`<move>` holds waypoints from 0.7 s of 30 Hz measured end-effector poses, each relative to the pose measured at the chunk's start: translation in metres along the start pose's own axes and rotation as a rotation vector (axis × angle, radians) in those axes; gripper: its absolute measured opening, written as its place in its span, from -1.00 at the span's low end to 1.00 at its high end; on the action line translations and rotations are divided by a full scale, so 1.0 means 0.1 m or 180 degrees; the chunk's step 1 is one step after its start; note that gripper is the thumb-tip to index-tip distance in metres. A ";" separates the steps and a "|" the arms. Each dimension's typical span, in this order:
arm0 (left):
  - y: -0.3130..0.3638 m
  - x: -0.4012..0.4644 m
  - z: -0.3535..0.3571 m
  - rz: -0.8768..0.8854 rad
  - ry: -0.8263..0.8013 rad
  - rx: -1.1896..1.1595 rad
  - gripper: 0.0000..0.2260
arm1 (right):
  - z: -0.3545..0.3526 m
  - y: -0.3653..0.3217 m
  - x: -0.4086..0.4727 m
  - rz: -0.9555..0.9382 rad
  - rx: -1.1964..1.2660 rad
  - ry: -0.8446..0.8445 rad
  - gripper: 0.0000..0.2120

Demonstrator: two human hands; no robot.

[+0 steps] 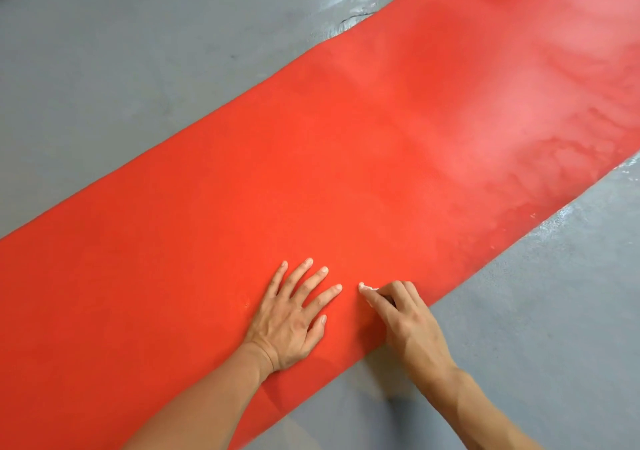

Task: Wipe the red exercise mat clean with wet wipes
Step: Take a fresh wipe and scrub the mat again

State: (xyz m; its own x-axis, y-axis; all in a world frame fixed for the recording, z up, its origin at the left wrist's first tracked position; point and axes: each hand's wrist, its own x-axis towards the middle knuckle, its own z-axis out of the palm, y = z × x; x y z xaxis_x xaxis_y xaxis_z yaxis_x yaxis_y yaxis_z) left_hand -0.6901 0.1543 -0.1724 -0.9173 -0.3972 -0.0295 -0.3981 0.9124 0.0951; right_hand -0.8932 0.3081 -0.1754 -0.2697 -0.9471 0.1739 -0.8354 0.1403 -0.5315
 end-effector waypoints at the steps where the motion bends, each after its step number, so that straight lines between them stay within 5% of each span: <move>1: 0.00 0.01 0.00 0.0002 -0.0004 0.0002 -0.46 | -0.01 0.09 0.06 0.0167 -0.0016 0.0092 -0.44; 4: -0.01 0.00 -0.01 -0.0012 0.0012 0.0004 -0.47 | 0.00 0.27 0.23 0.0841 -0.0014 0.0467 -0.30; 8: 0.00 -0.01 -0.01 -0.0009 -0.0010 0.0038 -0.47 | 0.12 0.01 0.23 0.1200 0.0079 0.0693 -0.45; 15: -0.01 -0.01 -0.01 -0.0009 -0.0005 0.0025 -0.47 | -0.09 0.18 0.17 -0.0306 -0.0388 0.0041 -0.55; 21: -0.03 -0.01 0.01 0.0034 0.0049 -0.0021 -0.48 | -0.40 0.79 0.35 0.1445 -0.0454 0.0847 -0.41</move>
State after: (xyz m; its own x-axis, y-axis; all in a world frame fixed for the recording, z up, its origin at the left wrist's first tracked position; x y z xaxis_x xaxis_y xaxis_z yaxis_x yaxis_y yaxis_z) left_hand -0.6877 0.1523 -0.1740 -0.9211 -0.3891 -0.0130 -0.3883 0.9159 0.1018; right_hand -0.9878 0.2975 -0.1777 -0.7149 -0.6790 0.1667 -0.6584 0.5736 -0.4873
